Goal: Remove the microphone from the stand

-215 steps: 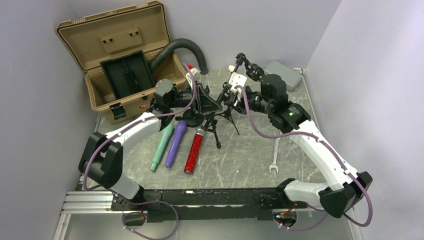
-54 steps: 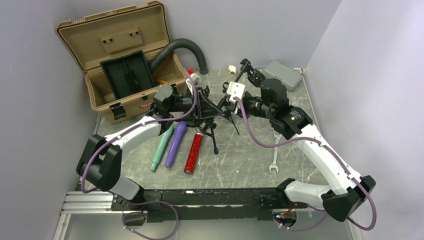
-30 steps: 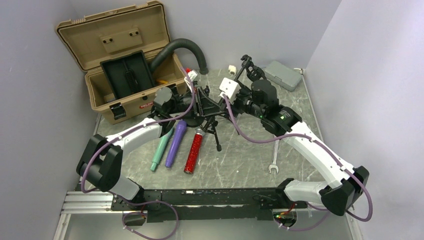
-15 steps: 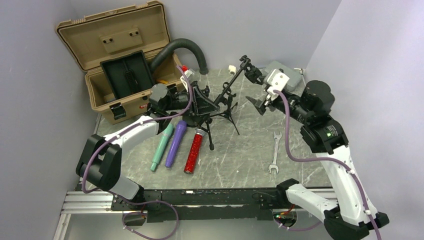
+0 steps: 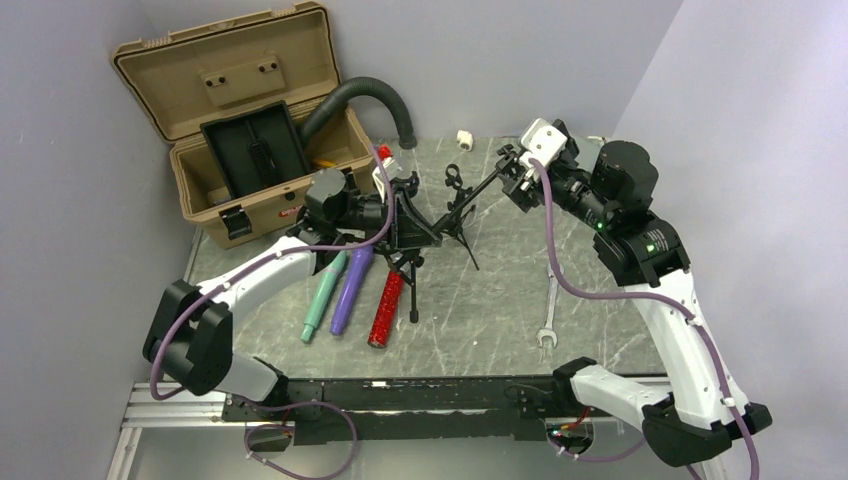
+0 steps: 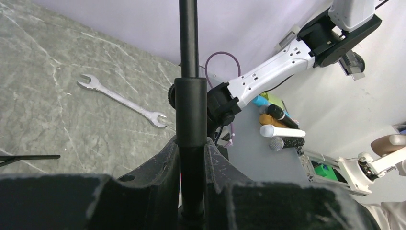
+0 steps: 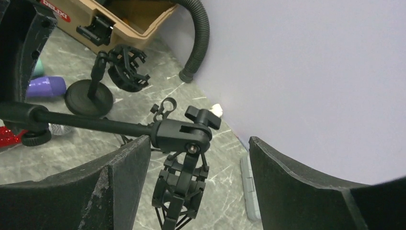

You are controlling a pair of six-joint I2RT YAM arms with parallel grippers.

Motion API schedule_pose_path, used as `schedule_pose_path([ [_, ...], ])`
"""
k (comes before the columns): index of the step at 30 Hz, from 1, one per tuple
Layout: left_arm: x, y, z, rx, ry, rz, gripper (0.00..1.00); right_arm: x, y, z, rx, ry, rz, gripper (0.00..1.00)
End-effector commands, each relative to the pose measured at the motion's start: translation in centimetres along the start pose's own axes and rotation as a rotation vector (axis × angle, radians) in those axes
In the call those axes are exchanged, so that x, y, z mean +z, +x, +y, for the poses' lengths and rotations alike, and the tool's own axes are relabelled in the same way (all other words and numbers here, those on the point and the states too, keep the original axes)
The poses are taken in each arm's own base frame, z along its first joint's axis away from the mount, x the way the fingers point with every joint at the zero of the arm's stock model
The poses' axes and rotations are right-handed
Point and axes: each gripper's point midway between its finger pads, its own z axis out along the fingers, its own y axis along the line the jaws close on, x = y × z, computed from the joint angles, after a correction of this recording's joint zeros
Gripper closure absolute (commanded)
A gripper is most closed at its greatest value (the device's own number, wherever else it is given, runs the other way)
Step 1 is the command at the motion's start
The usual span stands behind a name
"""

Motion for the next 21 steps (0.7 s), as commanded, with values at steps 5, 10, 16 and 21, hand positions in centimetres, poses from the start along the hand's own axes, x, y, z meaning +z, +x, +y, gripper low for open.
schedule_pose_path([
  [5,-0.1,-3.2,-3.7,0.202,0.080,-0.036,1.00,-1.6,0.9,-0.2,-0.020,0.035,0.028,0.25],
  [10,-0.1,-2.8,-4.0,0.208,0.090,-0.025,1.00,-1.0,2.4,0.2,-0.020,0.027,0.056,0.27],
  [16,0.0,-2.3,-4.4,0.210,0.109,-0.005,1.00,-0.3,2.8,0.3,-0.023,0.024,0.055,0.31],
  [21,0.5,-2.0,-4.9,0.212,0.127,0.010,1.00,0.9,2.8,1.1,-0.022,-0.041,0.049,0.50],
])
